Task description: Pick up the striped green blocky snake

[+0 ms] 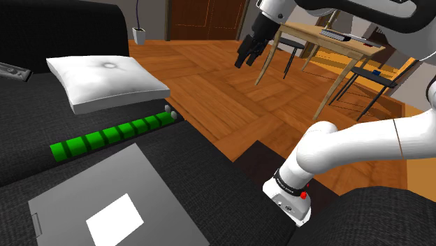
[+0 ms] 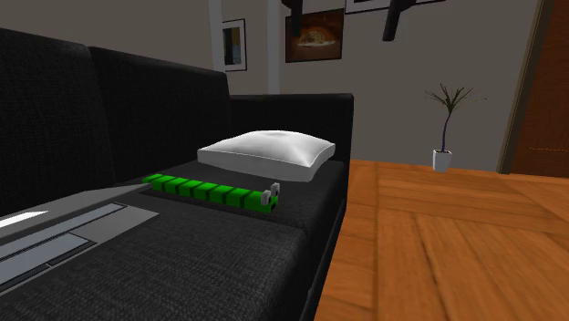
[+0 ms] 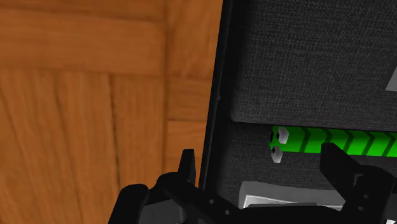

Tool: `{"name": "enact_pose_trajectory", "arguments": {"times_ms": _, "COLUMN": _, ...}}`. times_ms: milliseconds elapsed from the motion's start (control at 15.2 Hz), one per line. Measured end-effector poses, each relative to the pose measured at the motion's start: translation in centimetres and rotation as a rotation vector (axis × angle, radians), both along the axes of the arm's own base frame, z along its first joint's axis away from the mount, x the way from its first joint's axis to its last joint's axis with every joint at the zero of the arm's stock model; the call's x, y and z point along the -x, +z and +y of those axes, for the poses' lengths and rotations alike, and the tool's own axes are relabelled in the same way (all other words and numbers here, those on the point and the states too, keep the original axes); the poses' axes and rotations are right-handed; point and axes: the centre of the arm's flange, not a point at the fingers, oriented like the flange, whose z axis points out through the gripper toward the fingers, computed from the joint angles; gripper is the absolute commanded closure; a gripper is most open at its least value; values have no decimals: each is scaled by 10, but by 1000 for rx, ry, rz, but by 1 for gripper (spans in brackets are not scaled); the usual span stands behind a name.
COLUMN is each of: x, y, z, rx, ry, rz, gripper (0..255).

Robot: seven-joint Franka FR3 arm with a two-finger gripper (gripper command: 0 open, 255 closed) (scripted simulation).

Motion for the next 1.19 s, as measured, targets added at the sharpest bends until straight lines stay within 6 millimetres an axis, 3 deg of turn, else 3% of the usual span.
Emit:
{"name": "enact_pose_trajectory", "arguments": {"times_ms": 198, "x": -16, "y": -6, "z": 5, "rx": 4, "ry": 42, "rz": 6, "gripper": 0}}
{"name": "enact_pose_trajectory", "arguments": {"times_ms": 660, "x": -94, "y": -42, "z": 44, "rx": 28, "ry": 276, "rz": 39, "gripper": 0}}
{"name": "enact_pose_trajectory", "arguments": {"times_ms": 1188, "x": -172, "y": -89, "z": 110, "rx": 58, "ry": 554, "rz": 78, "gripper": 0}}
